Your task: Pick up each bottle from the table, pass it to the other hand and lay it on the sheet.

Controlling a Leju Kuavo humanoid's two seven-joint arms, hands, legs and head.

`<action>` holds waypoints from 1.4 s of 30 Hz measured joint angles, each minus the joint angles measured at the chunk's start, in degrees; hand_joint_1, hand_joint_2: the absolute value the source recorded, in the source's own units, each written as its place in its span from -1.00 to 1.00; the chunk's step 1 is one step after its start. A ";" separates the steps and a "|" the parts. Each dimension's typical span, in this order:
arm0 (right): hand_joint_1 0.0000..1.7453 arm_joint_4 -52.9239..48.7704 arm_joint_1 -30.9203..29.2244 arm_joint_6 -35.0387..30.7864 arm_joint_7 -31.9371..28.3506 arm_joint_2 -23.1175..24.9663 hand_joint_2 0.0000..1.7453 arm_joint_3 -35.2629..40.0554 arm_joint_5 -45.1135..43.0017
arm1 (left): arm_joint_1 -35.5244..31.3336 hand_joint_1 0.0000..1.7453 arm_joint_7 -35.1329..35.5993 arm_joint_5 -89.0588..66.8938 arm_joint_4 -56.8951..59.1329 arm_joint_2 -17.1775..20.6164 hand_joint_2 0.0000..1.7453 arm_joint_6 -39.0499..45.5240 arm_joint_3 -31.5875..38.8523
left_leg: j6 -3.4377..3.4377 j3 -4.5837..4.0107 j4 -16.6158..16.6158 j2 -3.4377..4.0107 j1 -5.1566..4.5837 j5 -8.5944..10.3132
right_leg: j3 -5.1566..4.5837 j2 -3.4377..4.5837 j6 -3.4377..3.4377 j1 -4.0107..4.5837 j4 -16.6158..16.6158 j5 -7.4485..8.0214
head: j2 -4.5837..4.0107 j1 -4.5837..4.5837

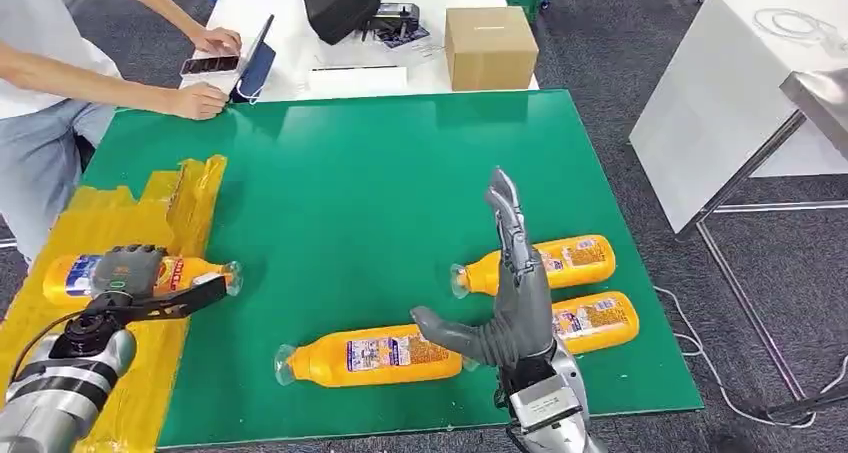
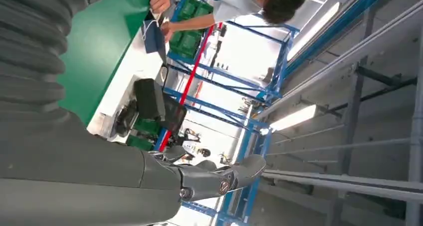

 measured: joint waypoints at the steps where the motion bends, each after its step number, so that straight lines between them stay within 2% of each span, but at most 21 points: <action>1: -1.00 0.07 -0.04 0.07 0.00 0.00 1.00 0.00 0.00 | -0.02 -1.00 -0.64 1.03 0.00 0.42 1.00 -0.91 -0.26 | 0.00 0.03 0.00 0.00 0.00 0.00 | 0.04 0.00 0.00 0.00 0.00 0.00 | 0.00 0.00; 7: -1.00 0.81 -0.48 0.66 0.42 0.00 1.00 0.00 -0.30 | -0.24 -1.00 -5.17 7.08 -0.02 3.70 1.00 -6.31 -3.41 | 0.00 0.12 -0.01 0.02 0.00 0.00 | 0.10 0.01 -0.01 0.01 0.02 0.00 | 0.00 0.00; 16: -1.00 2.43 -1.58 1.20 0.50 -0.11 1.00 0.00 -1.24 | 1.51 -1.00 -10.65 22.12 -4.21 13.57 1.00 -14.95 -10.59 | -0.01 0.13 -0.03 0.08 0.00 -0.01 | 0.07 0.04 -0.03 0.02 0.07 -0.02 | 0.00 0.00; 20: -1.00 3.19 -2.05 1.25 0.50 -0.22 1.00 0.00 -1.51 | 4.80 -1.00 -13.42 28.65 -8.58 18.07 1.00 -16.20 -12.13 | -0.01 0.12 -0.03 0.11 0.00 -0.01 | 0.00 0.09 -0.03 0.02 0.08 -0.03 | 0.00 0.02; 26: -1.00 3.93 -2.31 1.27 0.37 -0.50 1.00 0.00 -1.83 | 12.50 -1.00 -18.61 37.86 -16.79 21.70 1.00 -15.00 -11.08 | -0.02 0.05 -0.03 0.12 -0.01 -0.02 | -0.09 0.12 -0.04 -0.01 0.07 -0.04 | 0.00 0.00; 30: -1.00 4.39 -2.30 1.86 0.86 -1.23 1.00 0.02 0.16 | 21.25 -1.00 -23.11 44.33 -25.32 20.45 1.00 -11.46 -5.37 | -0.03 -0.15 -0.01 0.18 -0.02 -0.03 | -0.31 0.14 -0.04 -0.02 0.01 -0.04 | 0.00 0.02; 33: -1.00 4.92 -2.31 1.97 1.05 -1.73 1.00 0.07 0.79 | 25.29 -1.00 -23.74 45.22 -29.75 18.56 1.00 -11.05 -1.33 | -0.03 -0.24 0.00 0.12 -0.02 -0.03 | -0.35 0.12 -0.03 -0.02 0.00 -0.03 | 0.00 0.04; 36: -1.00 5.38 -2.32 2.21 1.84 -2.06 1.00 0.09 2.32 | 27.12 -1.00 -24.25 45.72 -31.89 17.31 1.00 -10.45 1.14 | -0.03 -0.26 0.00 0.11 -0.01 -0.03 | -0.35 0.12 -0.03 -0.02 0.00 -0.03 | 0.00 0.02; 42: -1.00 6.65 -2.33 2.91 4.15 -2.93 1.00 1.14 7.46 | 27.58 -1.00 -23.65 44.54 -34.16 10.84 1.00 -6.59 6.45 | -0.03 -0.29 0.00 0.05 0.01 -0.03 | -0.34 0.07 -0.03 -0.01 0.01 -0.03 | 0.00 0.02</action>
